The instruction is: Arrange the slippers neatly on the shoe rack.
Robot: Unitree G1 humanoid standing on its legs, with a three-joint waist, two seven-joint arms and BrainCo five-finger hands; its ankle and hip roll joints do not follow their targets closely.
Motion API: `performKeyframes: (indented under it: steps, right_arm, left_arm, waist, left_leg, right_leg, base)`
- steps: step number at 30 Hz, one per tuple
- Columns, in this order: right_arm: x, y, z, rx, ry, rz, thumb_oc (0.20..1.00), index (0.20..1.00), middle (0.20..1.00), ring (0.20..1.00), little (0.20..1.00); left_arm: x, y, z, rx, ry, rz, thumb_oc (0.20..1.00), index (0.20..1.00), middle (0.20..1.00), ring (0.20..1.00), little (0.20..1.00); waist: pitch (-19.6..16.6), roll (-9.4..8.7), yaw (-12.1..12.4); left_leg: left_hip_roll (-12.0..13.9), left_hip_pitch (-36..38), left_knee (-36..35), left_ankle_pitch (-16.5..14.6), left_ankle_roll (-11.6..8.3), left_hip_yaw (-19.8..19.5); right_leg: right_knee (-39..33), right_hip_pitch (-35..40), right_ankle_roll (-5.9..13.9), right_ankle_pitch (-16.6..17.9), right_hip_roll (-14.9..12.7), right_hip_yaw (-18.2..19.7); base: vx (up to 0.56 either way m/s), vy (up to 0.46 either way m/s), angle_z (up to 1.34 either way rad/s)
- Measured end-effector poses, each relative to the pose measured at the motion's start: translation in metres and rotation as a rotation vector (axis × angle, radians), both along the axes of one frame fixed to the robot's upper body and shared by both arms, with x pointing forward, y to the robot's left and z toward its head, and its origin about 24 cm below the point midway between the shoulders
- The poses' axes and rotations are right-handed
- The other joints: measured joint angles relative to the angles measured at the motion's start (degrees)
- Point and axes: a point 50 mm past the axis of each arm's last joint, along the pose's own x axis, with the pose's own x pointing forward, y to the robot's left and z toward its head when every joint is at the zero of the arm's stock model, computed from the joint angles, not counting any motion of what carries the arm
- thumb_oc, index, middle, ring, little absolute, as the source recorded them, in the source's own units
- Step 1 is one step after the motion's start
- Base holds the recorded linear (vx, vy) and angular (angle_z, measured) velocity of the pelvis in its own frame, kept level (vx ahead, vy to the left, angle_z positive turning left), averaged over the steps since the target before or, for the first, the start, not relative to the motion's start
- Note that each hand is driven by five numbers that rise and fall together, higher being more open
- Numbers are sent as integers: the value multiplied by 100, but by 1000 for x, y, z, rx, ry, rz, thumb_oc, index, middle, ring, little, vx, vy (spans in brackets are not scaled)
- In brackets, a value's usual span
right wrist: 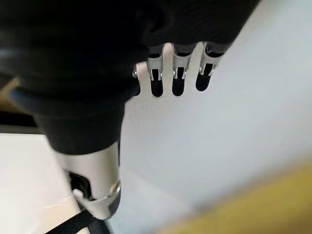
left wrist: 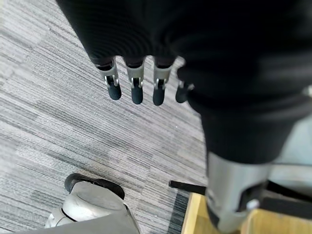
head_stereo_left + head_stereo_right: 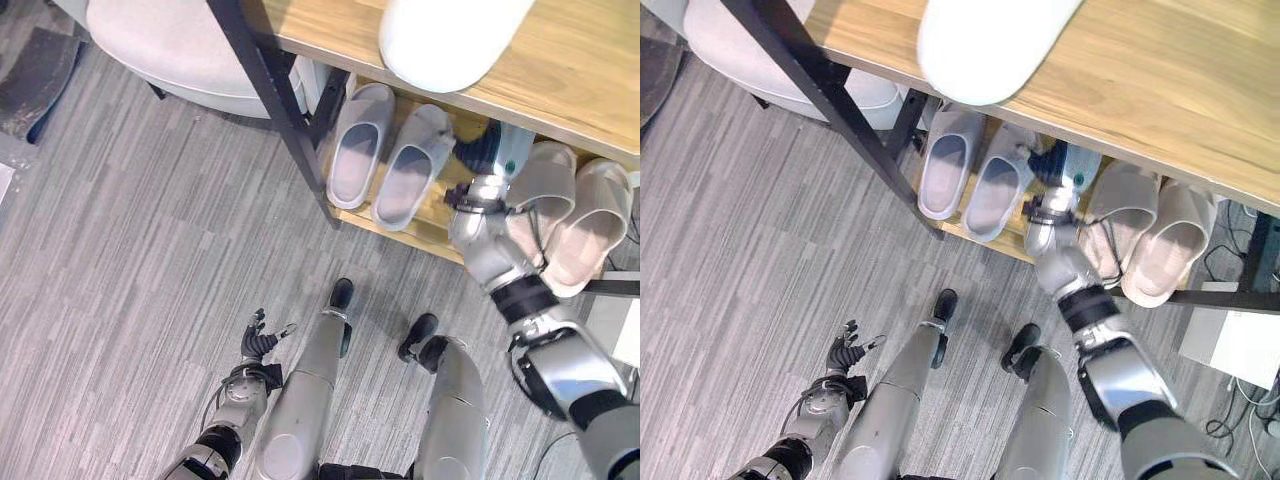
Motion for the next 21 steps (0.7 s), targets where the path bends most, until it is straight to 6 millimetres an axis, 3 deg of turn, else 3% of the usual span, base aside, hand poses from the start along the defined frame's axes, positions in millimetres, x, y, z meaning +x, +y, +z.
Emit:
performKeyframes:
  steps: [1, 3, 5, 9, 14, 17, 18, 19, 20, 21]
  right_arm:
    - [-3, 4, -19, 93, 53, 25, 1000, 1000, 1000, 1000, 1000]
    - [-5, 10, -37, 212, 108, 74, 1000, 1000, 1000, 1000, 1000]
    - [-1, 27, -65, 543, 206, 183, 1000, 1000, 1000, 1000, 1000]
    - [5, 47, -106, 1022, 366, 314, 1000, 1000, 1000, 1000, 1000]
    - [23, 41, -99, 1273, 373, 371, 1000, 1000, 1000, 1000, 1000]
    - [28, 29, -101, 1307, 377, 400, 1000, 1000, 1000, 1000, 1000]
    - [33, 29, -90, 1328, 353, 434, 1000, 1000, 1000, 1000, 1000]
    - [35, 31, -86, 1336, 353, 442, 1000, 1000, 1000, 1000, 1000]
    - [37, 34, -83, 1319, 373, 468, 1000, 1000, 1000, 1000, 1000]
    - [37, 34, -84, 1312, 392, 468, 1000, 1000, 1000, 1000, 1000]
  left_arm:
    - [0, 1, -1, 8, 6, 6, 1000, 1000, 1000, 1000, 1000]
    - [0, 5, 0, 20, 8, 8, 1000, 1000, 1000, 1000, 1000]
    - [0, 6, -2, 28, 20, 14, 1000, 1000, 1000, 1000, 1000]
    - [-3, 9, -7, 41, 61, 24, 1000, 1000, 1000, 1000, 1000]
    - [-13, 12, -17, 39, 126, 13, 1000, 1000, 1000, 1000, 1000]
    - [-13, 9, -17, 27, 127, 2, 1000, 1000, 1000, 1000, 1000]
    - [-2, 6, -12, 28, 114, -7, 1000, 1000, 1000, 1000, 1000]
    - [4, 3, -9, 27, 106, -11, 1000, 1000, 1000, 1000, 1000]
    - [13, -8, -4, 3, 82, -27, 1000, 1000, 1000, 1000, 1000]
    - [9, -10, -7, -11, 91, -25, 1000, 1000, 1000, 1000, 1000]
  waist:
    - [2, -4, -48]
    - [3, -3, -81]
    - [4, -2, -106]
    - [1, 5, 4]
    - [-8, 24, 118]
    - [-20, 66, 287]
    - [-30, 69, 303]
    - [-43, 91, 279]
    - [-73, 213, 333]
    - [-140, 337, 389]
  left_leg:
    - [13, -1, 4, -6, -9, 8]
    - [39, 0, 4, -9, -12, 16]
    - [84, 15, 39, -42, -59, 27]
    - [122, 41, 191, -124, -58, 99]
    - [123, 159, 415, -211, -50, 191]
    - [119, 163, 363, -219, -68, 199]
    - [89, 168, 207, -271, -220, 207]
    - [29, 50, 533, -339, -178, 177]
    - [60, 57, 1364, -592, -90, 114]
    - [135, 284, 1181, -902, -71, -29]
  right_leg:
    - [-7, -5, -3, 2, 15, 5]
    - [-26, -7, 16, -7, 41, 11]
    - [-27, 4, 26, -12, 88, 40]
    - [67, 6, 32, -22, 109, 124]
    - [234, 98, 47, -34, 96, 267]
    - [241, 51, 48, -36, 110, 315]
    - [120, 23, 40, -39, 77, 310]
    - [95, -10, 33, -38, 39, 300]
    - [155, -14, 40, -32, 81, 298]
    - [187, -26, 66, -18, 143, 283]
  base:
    - [-17, 12, -6]
    - [-8, 7, -9]
    - [10, -1, -9]
    - [10, 1, -9]
    - [-9, -7, -9]
    - [4, -14, 0]
    - [29, -3, 24]
    - [44, -7, 9]
    - [38, -14, -20]
    - [36, -29, -16]
